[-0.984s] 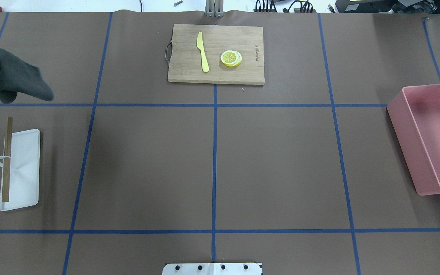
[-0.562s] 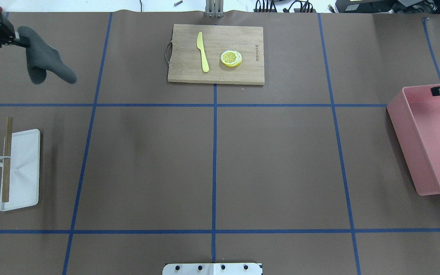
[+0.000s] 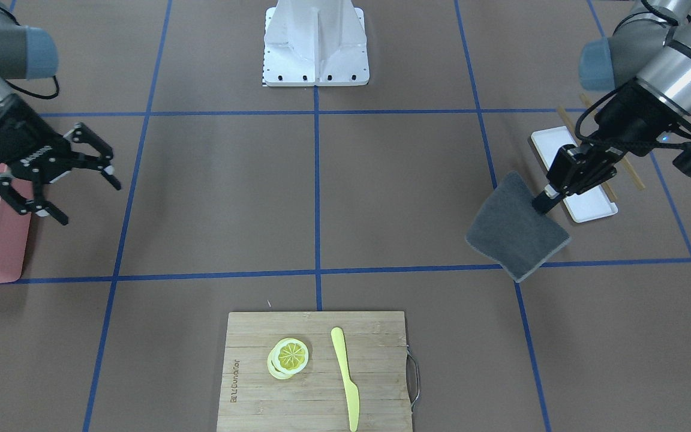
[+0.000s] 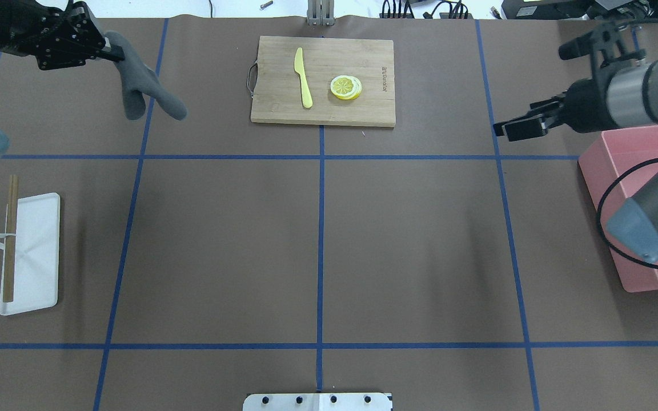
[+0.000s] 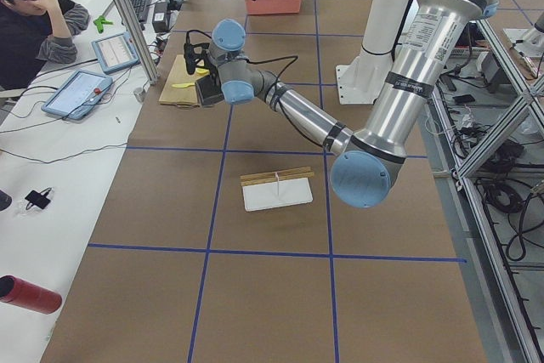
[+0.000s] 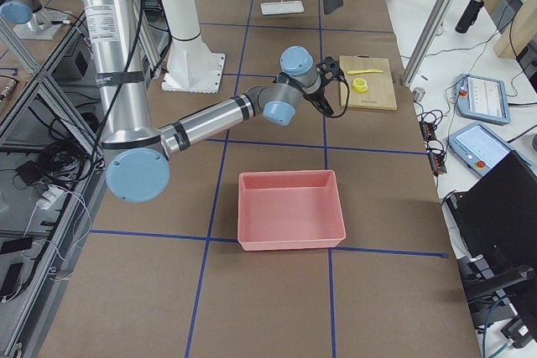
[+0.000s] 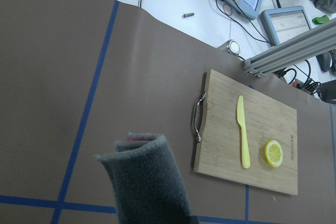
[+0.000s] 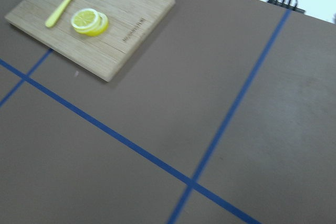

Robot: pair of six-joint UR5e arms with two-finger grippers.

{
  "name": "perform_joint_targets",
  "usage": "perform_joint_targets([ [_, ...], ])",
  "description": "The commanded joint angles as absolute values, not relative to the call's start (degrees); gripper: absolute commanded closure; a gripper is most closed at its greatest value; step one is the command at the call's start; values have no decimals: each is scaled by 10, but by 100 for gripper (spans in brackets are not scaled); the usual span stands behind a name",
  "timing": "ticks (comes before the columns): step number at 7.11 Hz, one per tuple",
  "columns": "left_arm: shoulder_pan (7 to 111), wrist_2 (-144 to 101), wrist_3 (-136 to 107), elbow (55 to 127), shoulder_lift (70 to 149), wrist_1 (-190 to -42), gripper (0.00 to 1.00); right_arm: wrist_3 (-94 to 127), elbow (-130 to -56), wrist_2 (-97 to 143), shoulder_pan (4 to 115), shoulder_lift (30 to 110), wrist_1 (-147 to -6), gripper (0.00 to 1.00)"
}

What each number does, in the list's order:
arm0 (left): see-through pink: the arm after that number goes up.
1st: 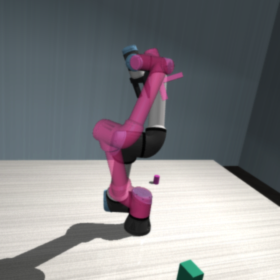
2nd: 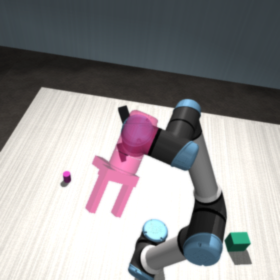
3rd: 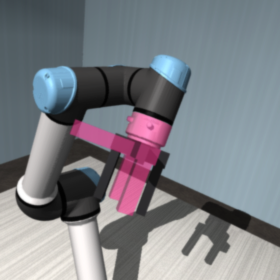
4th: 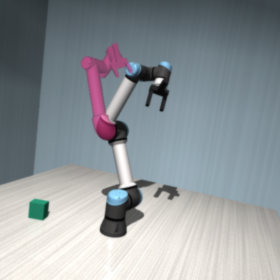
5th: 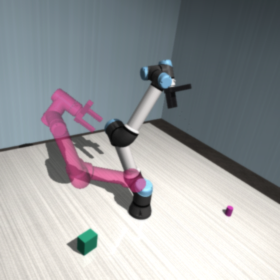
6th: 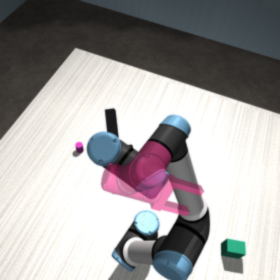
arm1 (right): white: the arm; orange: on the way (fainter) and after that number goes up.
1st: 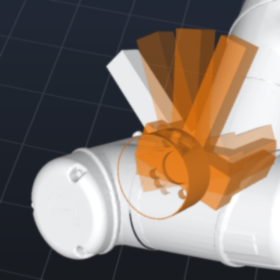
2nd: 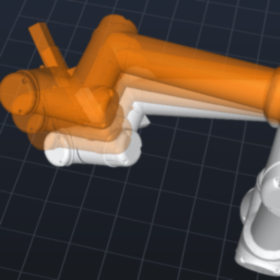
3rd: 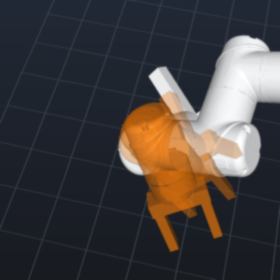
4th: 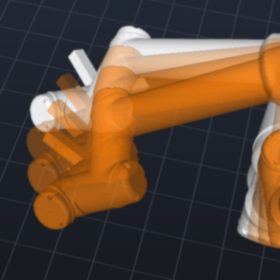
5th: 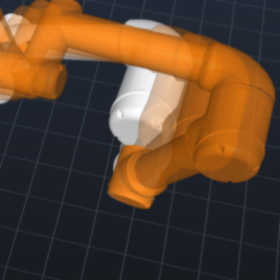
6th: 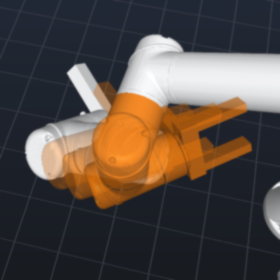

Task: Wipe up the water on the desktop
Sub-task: 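Carry the grey cloth toward the table center while the right gripper approaches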

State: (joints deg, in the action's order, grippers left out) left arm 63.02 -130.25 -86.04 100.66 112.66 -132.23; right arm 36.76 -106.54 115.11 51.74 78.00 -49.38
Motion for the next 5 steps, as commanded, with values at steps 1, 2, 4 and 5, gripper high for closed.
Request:
perform_joint_targets([
  [1,580,-1256,-902,1018,1157,-1303,100,407,-1066,982,398,722,-497,2],
  [2,549,-1225,-907,1041,1178,-1256,100,407,-1066,933,356,700,-498,2],
  [4,506,-1208,-954,1051,1224,-1222,100,399,-1066,853,290,686,-498,2],
  [5,481,-1182,-968,1049,1242,-1222,100,398,-1065,786,247,666,-499,2],
])
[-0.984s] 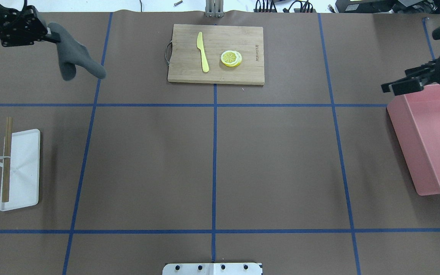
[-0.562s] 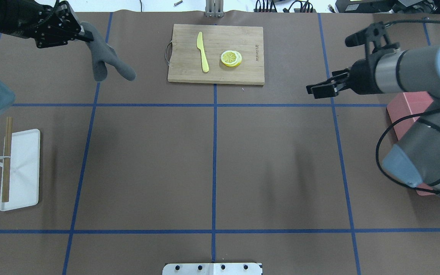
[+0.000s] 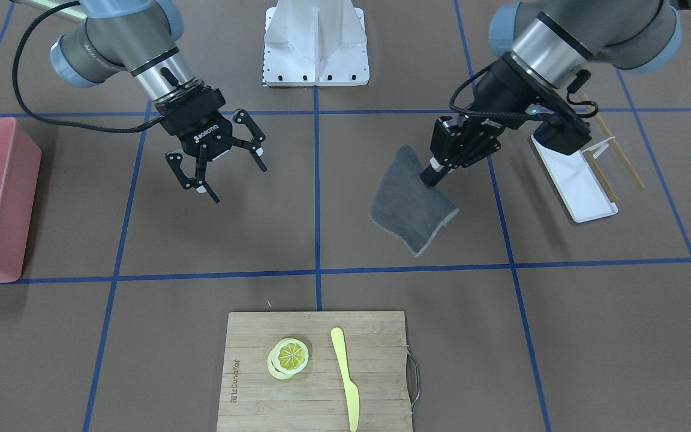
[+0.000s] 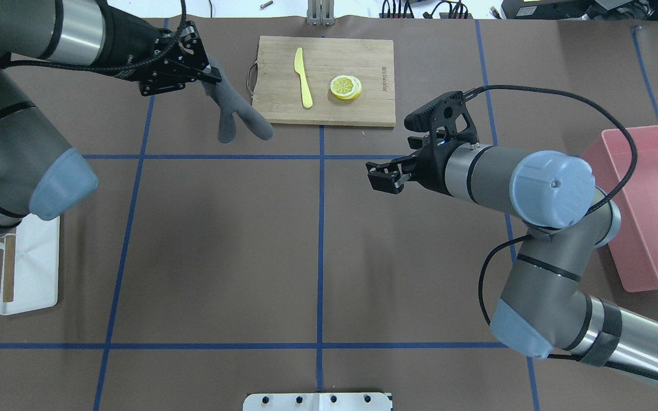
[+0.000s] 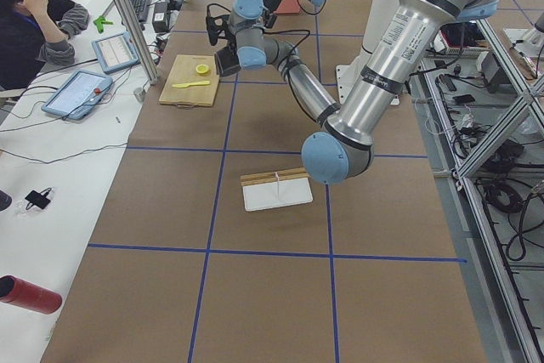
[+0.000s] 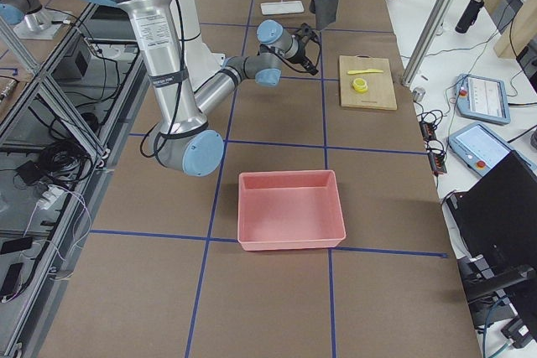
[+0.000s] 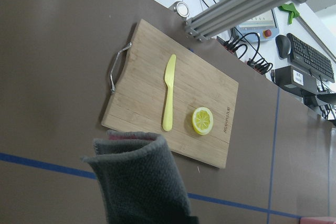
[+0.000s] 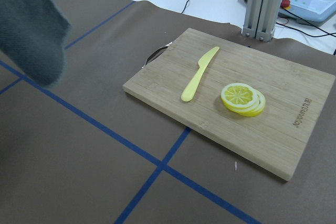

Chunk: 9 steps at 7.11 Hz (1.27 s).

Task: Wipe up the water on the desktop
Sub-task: 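Carry the grey cloth toward the table center while the right gripper approaches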

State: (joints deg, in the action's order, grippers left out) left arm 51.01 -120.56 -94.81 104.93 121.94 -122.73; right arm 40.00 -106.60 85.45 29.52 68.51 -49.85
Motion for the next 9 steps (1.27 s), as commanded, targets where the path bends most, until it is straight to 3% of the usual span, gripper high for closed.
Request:
perform_joint_targets([
  [1,466,-1178,-979,1049,1254,-1221,100,396,-1063,747,220,650,-508,2],
  [3,457,-1178,-987,1057,1255,-1222,100,386,-1062,703,193,631,-539,2],
  [5,440,-1178,-998,1071,1254,-1222,100,360,-1059,686,187,630,-541,13],
  [9,394,-1177,-1001,1085,1252,-1222,100,348,-1059,679,188,629,-541,13],
])
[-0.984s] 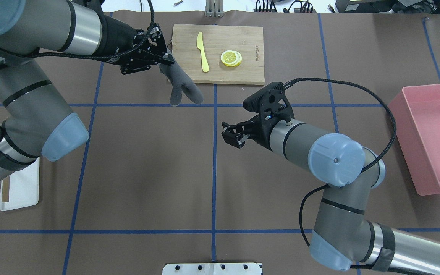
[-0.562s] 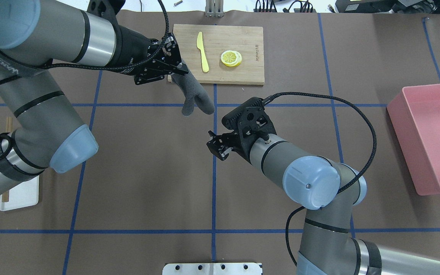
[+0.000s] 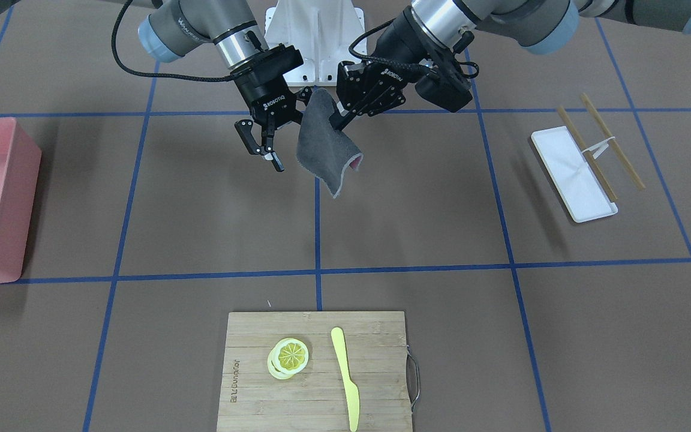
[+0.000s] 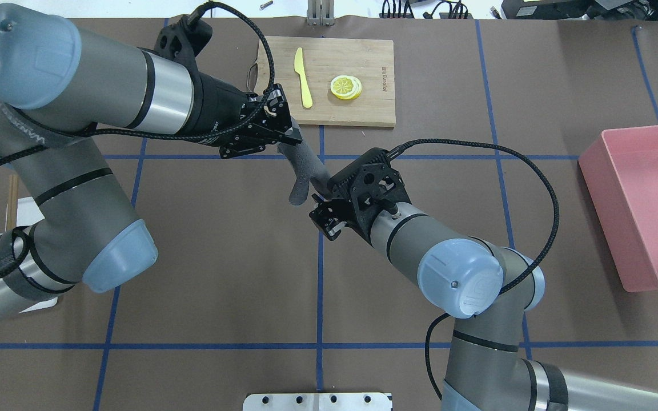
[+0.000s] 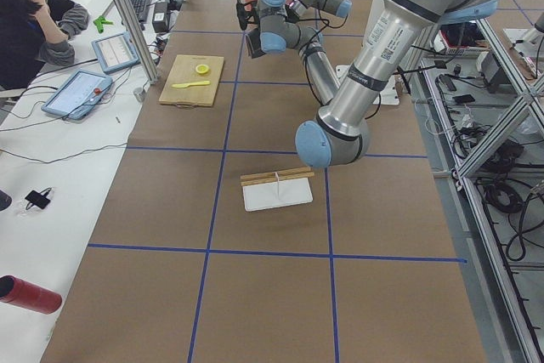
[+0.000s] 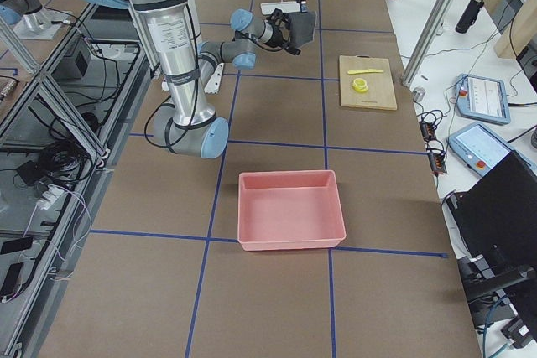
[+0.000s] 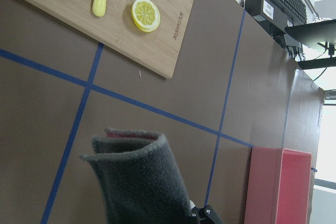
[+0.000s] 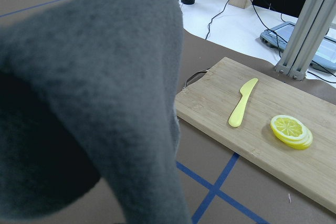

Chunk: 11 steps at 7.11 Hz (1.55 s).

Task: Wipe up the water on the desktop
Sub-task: 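Grasp the cloth with the right gripper and release it from the left gripper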

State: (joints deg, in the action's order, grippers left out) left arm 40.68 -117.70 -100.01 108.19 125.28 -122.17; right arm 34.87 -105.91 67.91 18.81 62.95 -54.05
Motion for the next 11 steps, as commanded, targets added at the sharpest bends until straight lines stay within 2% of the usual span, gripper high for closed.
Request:
perform_joint_targets([
  [1,387,-1177,-1002,1091,1254,-1222,100,348,-1059,679,187,629,-541,13],
  [2,387,-1177,-1002,1091,1254,-1222,100,349,-1059,676,187,629,-541,34],
  [3,387,-1177,-1002,1091,1253,-1222,100,350,-1059,677,187,629,-540,65],
  [5,388,-1177,-1001,1090,1248,-1222,100,353,-1061,676,188,635,-538,98],
  [8,388,-1177,-998,1089,1245,-1222,100,356,-1069,678,193,641,-534,100],
  [9,390,-1177,-991,1087,1244,-1222,31,356,-1069,678,200,641,-534,100],
  [10,404,-1177,-971,1090,1238,-1222,2,356,-1069,678,208,641,-534,100],
  [11,426,-1178,-948,1089,1223,-1222,2,356,-1069,678,220,641,-534,100],
])
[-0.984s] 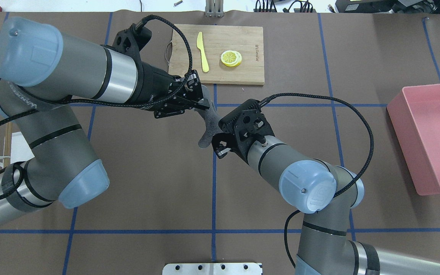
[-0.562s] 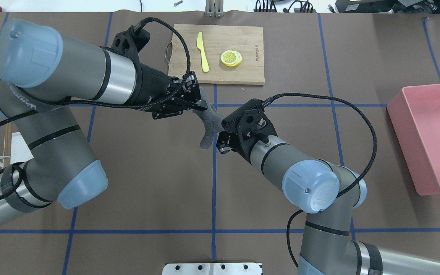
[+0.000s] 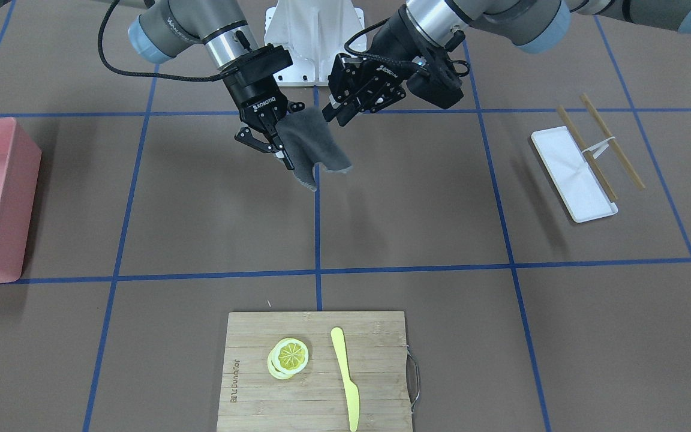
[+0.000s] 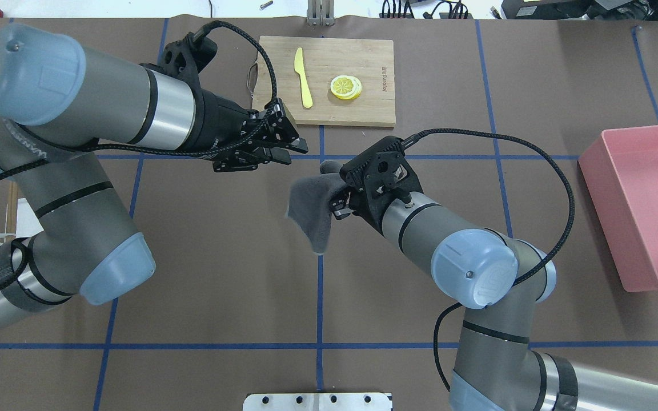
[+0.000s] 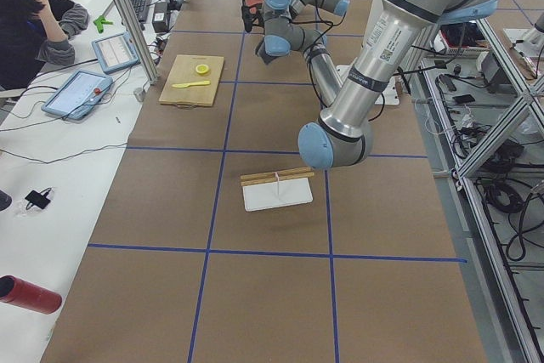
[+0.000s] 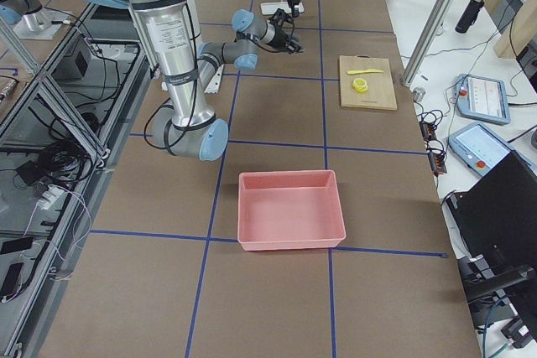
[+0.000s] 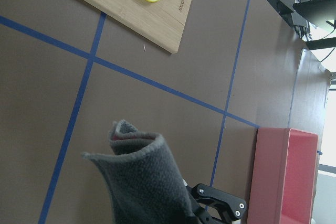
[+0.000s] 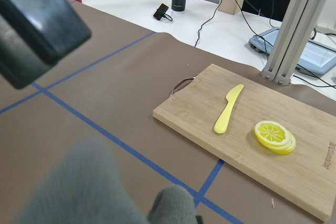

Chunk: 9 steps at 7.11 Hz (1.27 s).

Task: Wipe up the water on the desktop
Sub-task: 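Grasp the cloth with the right gripper and release it from the left gripper, then move the cloth toward the pink bin with the right gripper while the left arm withdraws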

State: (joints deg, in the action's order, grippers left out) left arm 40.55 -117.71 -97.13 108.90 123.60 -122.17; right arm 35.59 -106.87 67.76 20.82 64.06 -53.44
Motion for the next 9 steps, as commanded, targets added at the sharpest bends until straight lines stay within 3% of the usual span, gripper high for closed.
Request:
perform_joint_targets([
  [1,458,-1183,-899,1089,1203,-1222,2,356,-1069,679,230,641,-534,100],
  [4,542,-1184,-677,1086,1133,-1194,2,356,-1069,685,264,666,-538,100],
  [9,724,-1186,-138,1088,1023,-974,2,356,-1069,776,350,773,-541,100],
])
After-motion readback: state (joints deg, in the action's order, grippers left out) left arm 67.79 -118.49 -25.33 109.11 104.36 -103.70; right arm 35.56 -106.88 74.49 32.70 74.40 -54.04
